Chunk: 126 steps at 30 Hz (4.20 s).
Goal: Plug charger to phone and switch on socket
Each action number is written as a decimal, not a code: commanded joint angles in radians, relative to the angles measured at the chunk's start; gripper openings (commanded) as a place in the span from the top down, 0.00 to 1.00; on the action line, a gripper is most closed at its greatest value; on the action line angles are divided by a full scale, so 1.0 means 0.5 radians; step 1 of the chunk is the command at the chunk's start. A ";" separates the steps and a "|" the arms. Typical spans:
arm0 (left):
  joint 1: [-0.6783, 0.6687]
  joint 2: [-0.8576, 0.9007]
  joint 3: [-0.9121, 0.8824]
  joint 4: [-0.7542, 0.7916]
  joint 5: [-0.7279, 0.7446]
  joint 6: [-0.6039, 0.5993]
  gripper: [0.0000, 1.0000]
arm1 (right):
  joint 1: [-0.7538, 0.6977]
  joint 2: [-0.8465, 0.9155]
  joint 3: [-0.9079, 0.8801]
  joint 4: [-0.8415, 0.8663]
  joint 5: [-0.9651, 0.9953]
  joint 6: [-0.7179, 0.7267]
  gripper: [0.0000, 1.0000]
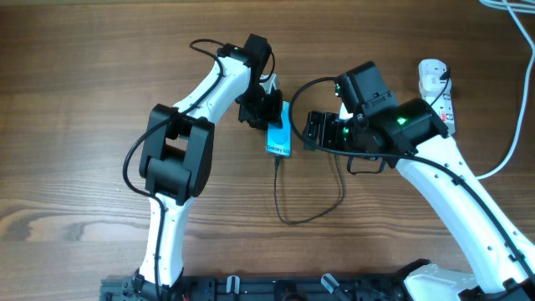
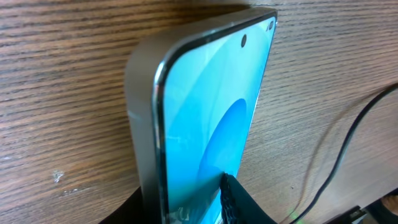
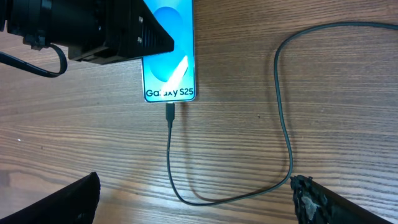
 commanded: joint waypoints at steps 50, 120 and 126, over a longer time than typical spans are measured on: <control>0.242 -1.330 0.018 -0.067 -1.062 -0.004 0.00 | -1.749 0.799 0.718 -0.084 0.471 -0.176 0.01; 0.242 -1.330 0.018 -0.067 -1.062 -0.004 0.00 | -1.778 1.579 0.714 0.370 0.146 -0.397 0.00; 0.242 -1.330 0.018 -0.067 -1.062 -0.004 0.00 | -1.778 1.579 0.714 0.349 0.090 -0.400 0.00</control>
